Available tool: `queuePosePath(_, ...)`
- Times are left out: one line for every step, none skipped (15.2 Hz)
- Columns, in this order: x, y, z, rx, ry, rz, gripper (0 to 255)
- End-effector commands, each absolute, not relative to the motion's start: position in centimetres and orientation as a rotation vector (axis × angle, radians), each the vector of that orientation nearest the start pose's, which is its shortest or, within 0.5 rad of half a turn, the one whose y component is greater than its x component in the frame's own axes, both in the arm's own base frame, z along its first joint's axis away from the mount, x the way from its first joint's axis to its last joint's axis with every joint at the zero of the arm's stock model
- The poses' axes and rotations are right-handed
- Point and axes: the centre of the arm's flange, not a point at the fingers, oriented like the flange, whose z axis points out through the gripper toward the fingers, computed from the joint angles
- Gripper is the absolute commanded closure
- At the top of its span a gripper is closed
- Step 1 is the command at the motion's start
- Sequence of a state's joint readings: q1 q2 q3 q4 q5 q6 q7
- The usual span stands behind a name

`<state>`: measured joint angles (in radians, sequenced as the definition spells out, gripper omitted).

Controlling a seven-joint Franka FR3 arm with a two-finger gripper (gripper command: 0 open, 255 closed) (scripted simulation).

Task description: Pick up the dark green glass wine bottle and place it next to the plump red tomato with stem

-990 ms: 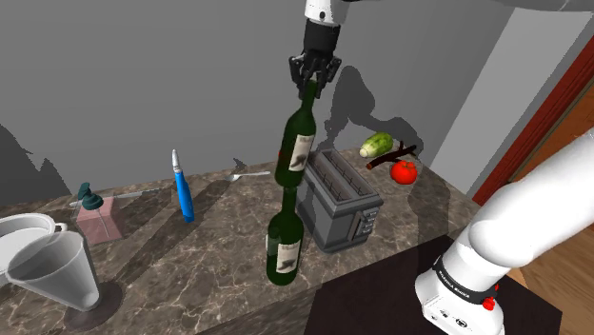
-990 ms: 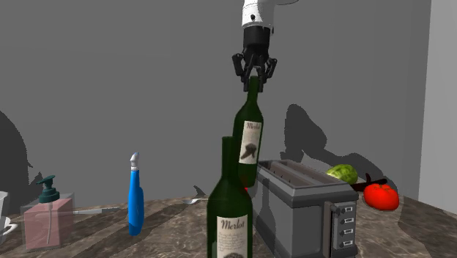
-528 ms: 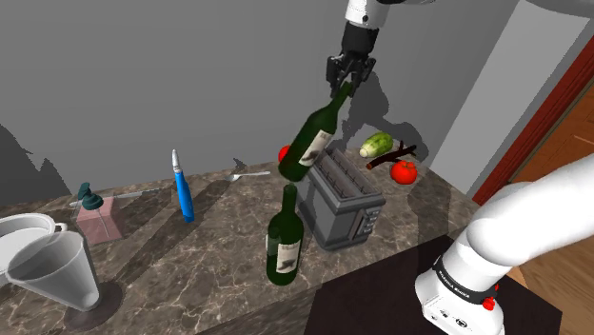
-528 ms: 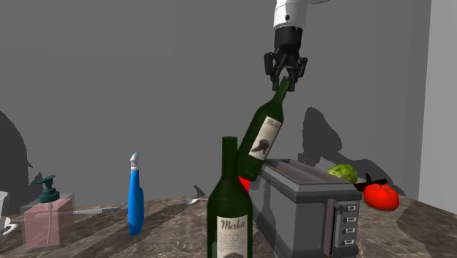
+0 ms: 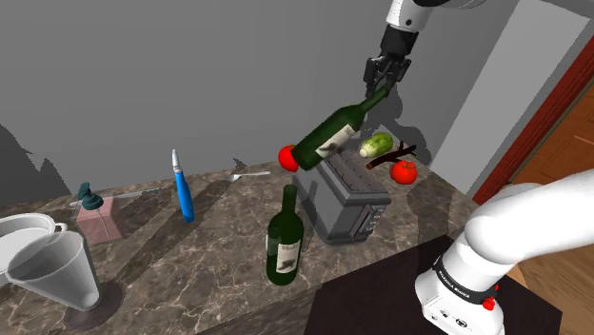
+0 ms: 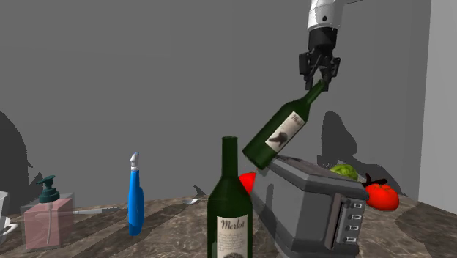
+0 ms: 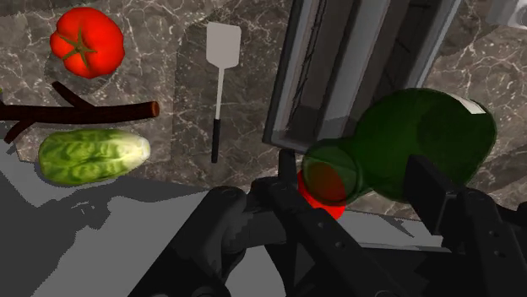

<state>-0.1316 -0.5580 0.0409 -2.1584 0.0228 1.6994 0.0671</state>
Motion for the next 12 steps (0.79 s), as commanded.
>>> queuePosePath(37.1,-5.4,61.7,-3.129,0.258,-0.149,255)
queuePosePath(36.5,-6.5,61.7,-3.129,0.258,-0.149,255)
queuePosePath(35.8,-7.7,61.7,-3.129,0.258,-0.149,255)
queuePosePath(35.2,-8.9,61.7,-3.129,0.258,-0.149,255)
queuePosePath(34.6,-10.0,61.7,-3.129,0.258,-0.149,255)
queuePosePath(34.0,-11.2,61.7,-3.129,0.258,-0.149,255)
queuePosePath(33.4,-12.4,61.7,-3.129,0.258,-0.149,255)
queuePosePath(32.7,-13.5,61.7,-3.129,0.258,-0.149,255)
queuePosePath(32.1,-14.7,61.7,-3.129,0.258,-0.149,255)
queuePosePath(31.5,-15.9,61.7,-3.129,0.258,-0.149,255)
queuePosePath(30.9,-17.0,61.7,-3.129,0.258,-0.149,255)
queuePosePath(30.3,-18.2,61.7,-3.129,0.258,-0.149,255)
